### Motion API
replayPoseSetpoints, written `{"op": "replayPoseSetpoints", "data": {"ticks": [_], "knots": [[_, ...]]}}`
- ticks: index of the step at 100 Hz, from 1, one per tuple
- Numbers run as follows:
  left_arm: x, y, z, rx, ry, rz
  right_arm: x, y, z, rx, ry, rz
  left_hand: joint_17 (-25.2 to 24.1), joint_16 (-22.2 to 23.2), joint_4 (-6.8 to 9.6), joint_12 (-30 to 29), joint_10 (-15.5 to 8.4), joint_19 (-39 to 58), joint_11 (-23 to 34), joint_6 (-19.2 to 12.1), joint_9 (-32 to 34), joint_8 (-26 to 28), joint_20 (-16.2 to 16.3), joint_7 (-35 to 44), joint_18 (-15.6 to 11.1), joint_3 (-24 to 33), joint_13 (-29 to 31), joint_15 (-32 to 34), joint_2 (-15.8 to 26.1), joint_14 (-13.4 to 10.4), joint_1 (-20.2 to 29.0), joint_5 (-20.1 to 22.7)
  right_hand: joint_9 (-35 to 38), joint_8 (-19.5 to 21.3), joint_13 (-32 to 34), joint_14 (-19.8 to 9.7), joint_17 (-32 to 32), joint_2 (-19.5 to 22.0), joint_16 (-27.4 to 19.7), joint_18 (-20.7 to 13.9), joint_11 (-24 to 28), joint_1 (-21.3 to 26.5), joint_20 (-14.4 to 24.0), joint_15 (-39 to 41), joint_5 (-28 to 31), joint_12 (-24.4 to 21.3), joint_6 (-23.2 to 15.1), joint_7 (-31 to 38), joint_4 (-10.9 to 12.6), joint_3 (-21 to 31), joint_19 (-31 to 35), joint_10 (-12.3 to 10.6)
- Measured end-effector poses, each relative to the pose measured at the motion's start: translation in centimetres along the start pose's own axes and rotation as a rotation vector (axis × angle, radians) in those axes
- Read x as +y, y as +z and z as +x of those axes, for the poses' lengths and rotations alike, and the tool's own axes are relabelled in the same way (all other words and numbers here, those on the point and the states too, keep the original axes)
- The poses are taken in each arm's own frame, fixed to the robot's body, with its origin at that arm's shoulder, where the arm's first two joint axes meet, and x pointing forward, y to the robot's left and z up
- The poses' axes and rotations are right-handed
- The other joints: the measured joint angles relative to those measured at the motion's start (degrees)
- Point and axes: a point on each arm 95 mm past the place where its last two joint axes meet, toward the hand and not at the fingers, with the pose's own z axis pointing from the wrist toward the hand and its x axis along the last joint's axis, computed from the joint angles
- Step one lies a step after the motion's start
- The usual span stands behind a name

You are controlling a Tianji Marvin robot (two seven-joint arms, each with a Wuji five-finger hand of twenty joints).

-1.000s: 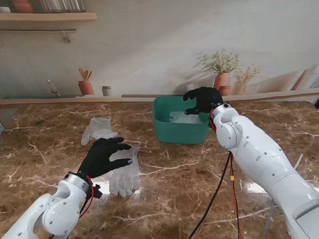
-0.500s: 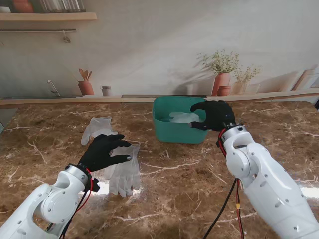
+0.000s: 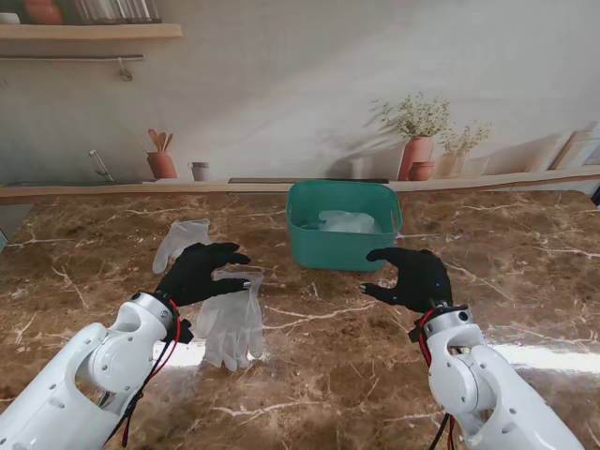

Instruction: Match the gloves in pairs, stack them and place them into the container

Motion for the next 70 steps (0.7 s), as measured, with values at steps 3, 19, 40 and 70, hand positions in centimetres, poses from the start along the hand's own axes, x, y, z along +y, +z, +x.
{"op": "replayPoseSetpoints", "data": {"ticks": [3, 19, 40, 70], "knots": [[0.0, 0.1, -0.2, -0.008, -0.001, -0.002, -0.3, -0.2, -0.1, -0.008, 0.002, 0.009, 0.0, 0.0, 0.00, 0.0, 0.0, 0.9, 0.0, 0.0, 0.0, -0.1, 0.0, -0.9, 0.0, 0.0, 0.0, 0.0, 0.0, 0.0, 0.0, -1.3, 0.0, 0.0, -0.5, 0.0, 0.0, 0.0, 0.0, 0.0, 0.0, 0.0, 0.0, 0.0, 0.0, 0.0, 0.0, 0.0, 0.0, 0.0, 0.0, 0.0], [-0.3, 1.5, -1.2, -0.061, 0.011, -0.034, -1.2, -1.0, -0.7, -0.032, 0.003, 0.038, 0.0, 0.0, 0.00, 0.0, -0.1, 4.5, 0.0, -0.7, 0.0, -1.7, 0.0, -1.6, 0.4, 0.0, 0.3, 0.0, 0.0, 0.0, 0.9, -3.6, -0.1, 0.0, -0.6, 0.0, -0.5, -0.5, 0.0, 0.0, 0.0, 0.0, 0.0, 0.0, 0.0, 0.0, 0.1, 0.0, 0.0, 0.0, 0.0, 0.0], [-1.8, 3.8, -3.4, -0.163, 0.188, -0.080, -1.3, -1.3, -0.9, -0.034, 0.006, 0.045, -0.1, 8.2, -0.04, 5.5, -0.1, 5.8, 2.6, -5.0, 1.6, -2.1, 0.8, -2.2, 1.2, 24.7, 0.5, 2.8, -8.3, 0.0, -3.1, -5.7, -0.6, 0.0, -0.6, 0.1, -0.6, -0.5, 0.0, 0.0, -0.2, 0.0, 0.0, 0.1, 0.0, 0.0, 0.1, 0.0, 0.0, 0.0, 0.0, 0.0], [-3.1, 7.1, -5.8, -0.238, 0.352, -0.256, -1.9, -0.9, -0.8, -0.030, 0.032, 0.055, -1.6, 22.5, -1.61, 22.0, -1.3, -10.3, 8.8, -5.7, -9.4, -2.3, 5.9, -1.6, -1.5, 32.7, -11.3, 9.1, -14.3, 0.0, -7.3, -9.2, -0.6, 0.0, -0.6, 0.7, -0.7, -0.6, 0.0, 0.8, -0.2, 0.0, 0.0, 0.8, 0.1, 0.0, -0.1, 0.0, 0.0, 0.0, 0.0, 0.1]]}}
